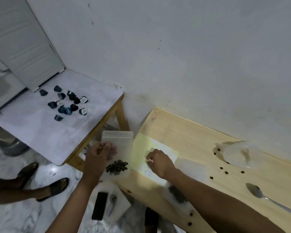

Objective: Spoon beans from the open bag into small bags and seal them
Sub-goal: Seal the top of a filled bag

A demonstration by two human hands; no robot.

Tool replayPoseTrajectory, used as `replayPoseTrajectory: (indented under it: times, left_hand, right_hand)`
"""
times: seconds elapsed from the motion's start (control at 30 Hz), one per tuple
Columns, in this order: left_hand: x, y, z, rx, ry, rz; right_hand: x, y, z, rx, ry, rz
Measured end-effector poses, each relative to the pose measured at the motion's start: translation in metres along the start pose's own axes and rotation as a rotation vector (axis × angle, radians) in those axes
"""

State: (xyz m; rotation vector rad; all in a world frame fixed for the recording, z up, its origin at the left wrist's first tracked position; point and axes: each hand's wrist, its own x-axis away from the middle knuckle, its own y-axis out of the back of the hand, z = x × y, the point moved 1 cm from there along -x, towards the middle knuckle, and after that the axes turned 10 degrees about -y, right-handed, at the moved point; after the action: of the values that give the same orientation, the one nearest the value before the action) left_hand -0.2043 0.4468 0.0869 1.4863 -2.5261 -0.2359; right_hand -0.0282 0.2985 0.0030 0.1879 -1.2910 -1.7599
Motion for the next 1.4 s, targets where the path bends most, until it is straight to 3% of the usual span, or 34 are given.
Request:
replayPoseTrajectory:
  times: [0.13, 0.37, 0.43, 0.57, 0.67, 0.87, 1.23, 1.4]
  left_hand:
    - [0.007, 0.016, 0.017, -0.006, 0.046, 0.006]
    - [0.013, 0.018, 0.024, -0.006, 0.075, 0.01]
    - [0.012, 0.012, 0.022, -0.015, 0.074, 0.001]
    - [0.006, -0.004, 0.009, 0.016, 0.048, 0.052]
    - [0.0, -0.025, -0.005, 0.057, 0.019, 0.138]
    - [-0.002, -0.091, -0.043, 0.11, -0.05, 0.375]
    - [0.006, -0.151, -0.071, -0.097, -0.236, 0.592]
    - [0.011, -0.159, -0.074, -0.024, -0.253, 0.6]
  right_hand:
    - [-0.011, -0.021, 0.017, 0.264, 0.042, -0.047]
    - [-0.019, -0.029, 0.027, 0.369, 0.032, -0.039]
    - [-0.018, -0.023, 0.028, 0.274, 0.028, -0.06]
    - [-0.008, 0.011, 0.021, -0.351, -0.067, -0.128]
    - [0.009, 0.055, 0.013, -0.594, -0.014, -0.228]
    - [0.041, 0.122, 0.016, -0.583, 0.104, -0.281]
    - [0.065, 0.148, -0.017, -0.548, -0.021, -0.4]
    - [0.065, 0.149, -0.022, -0.573, -0.078, -0.44]
